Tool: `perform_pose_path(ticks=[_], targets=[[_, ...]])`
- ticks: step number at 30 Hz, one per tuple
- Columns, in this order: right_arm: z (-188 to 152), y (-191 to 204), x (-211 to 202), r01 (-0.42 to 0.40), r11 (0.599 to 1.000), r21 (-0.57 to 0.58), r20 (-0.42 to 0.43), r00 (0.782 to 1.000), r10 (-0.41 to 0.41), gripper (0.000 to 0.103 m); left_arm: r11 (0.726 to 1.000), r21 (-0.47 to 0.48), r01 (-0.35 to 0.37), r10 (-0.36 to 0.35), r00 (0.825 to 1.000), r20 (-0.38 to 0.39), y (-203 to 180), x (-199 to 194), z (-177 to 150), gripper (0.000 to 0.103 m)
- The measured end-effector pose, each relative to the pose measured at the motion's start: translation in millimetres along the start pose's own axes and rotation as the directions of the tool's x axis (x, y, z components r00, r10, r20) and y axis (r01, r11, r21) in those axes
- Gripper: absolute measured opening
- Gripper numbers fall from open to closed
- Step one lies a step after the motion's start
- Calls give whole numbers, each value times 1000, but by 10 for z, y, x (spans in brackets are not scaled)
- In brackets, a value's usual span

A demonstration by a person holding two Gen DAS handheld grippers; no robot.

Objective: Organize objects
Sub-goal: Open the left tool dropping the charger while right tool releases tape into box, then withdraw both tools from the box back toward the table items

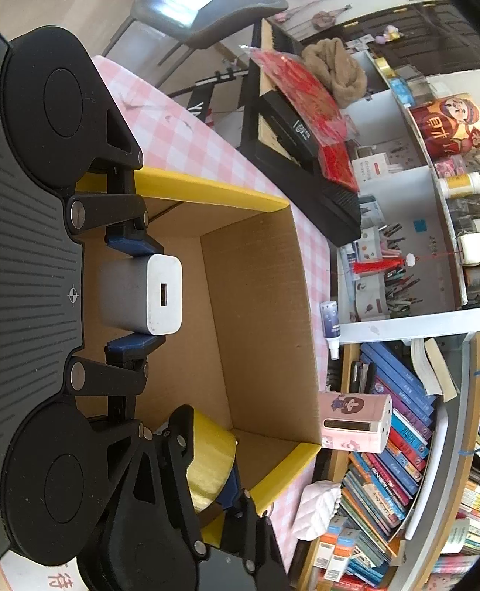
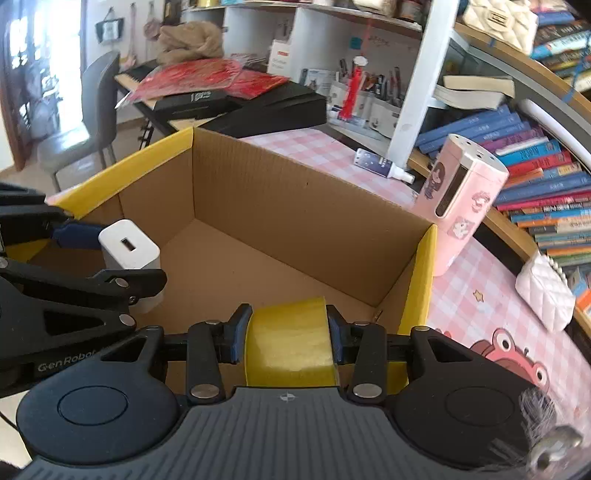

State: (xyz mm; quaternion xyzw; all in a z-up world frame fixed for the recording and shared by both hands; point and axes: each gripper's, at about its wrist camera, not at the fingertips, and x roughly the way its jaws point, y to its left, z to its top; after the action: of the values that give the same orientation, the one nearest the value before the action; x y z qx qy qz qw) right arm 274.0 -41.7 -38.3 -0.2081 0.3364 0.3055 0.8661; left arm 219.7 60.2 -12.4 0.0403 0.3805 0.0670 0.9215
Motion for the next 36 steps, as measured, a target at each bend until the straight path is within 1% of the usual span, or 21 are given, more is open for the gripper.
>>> perform_pose_path(ticks=[7, 13, 17, 20, 22, 24, 25, 29, 31, 32, 34, 36], targets=[[10, 33, 43, -7, 998, -56, -27, 1000, 6, 39, 999, 30, -23, 23, 1000, -1, -38, 18, -11, 41], [7, 58, 53, 0, 997, -77, -43, 999, -3, 40, 1000, 22, -19, 19, 1000, 4, -33, 2, -20, 41], [5, 67, 47, 6, 997, -80, -40, 999, -9, 40, 1000, 4, -16, 16, 1000, 10, -18, -18, -22, 43], [2, 59, 18, 9, 997, -75, -18, 1000, -10, 42, 1000, -13, -26, 27, 999, 27, 13, -63, -14, 49], [-1, 35, -10, 8, 999, -53, -6, 1000, -8, 45, 999, -27, -26, 27, 998, 50, 45, -119, 1, 57], [-4, 8, -56, 13, 999, -31, 11, 1000, -13, 50, 999, -44, -28, 31, 996, 79, 81, -196, 19, 64], [-2, -4, -90, 16, 1000, -19, 23, 1000, -16, 51, 998, -52, -30, 35, 995, 95, 94, -245, 25, 67], [12, -39, -276, 21, 999, 42, 75, 997, -24, 55, 997, -74, -23, 33, 990, 139, 141, -432, 42, 70], [7, -28, -392, 32, 998, 60, 105, 994, -38, 56, 996, -87, -21, 35, 986, 161, 163, -534, 30, 77], [2, -19, -451, 41, 997, 68, 120, 992, -49, 57, 996, -93, -20, 36, 985, 172, 170, -581, 22, 78], [-7, -3, -560, 61, 994, 88, 141, 987, -74, 60, 995, -103, -14, 33, 982, 187, 191, -671, 4, 83], [-21, 5, -669, 78, 991, 111, 160, 983, -95, 64, 994, -110, -5, 28, 978, 205, 214, -768, -24, 86]])
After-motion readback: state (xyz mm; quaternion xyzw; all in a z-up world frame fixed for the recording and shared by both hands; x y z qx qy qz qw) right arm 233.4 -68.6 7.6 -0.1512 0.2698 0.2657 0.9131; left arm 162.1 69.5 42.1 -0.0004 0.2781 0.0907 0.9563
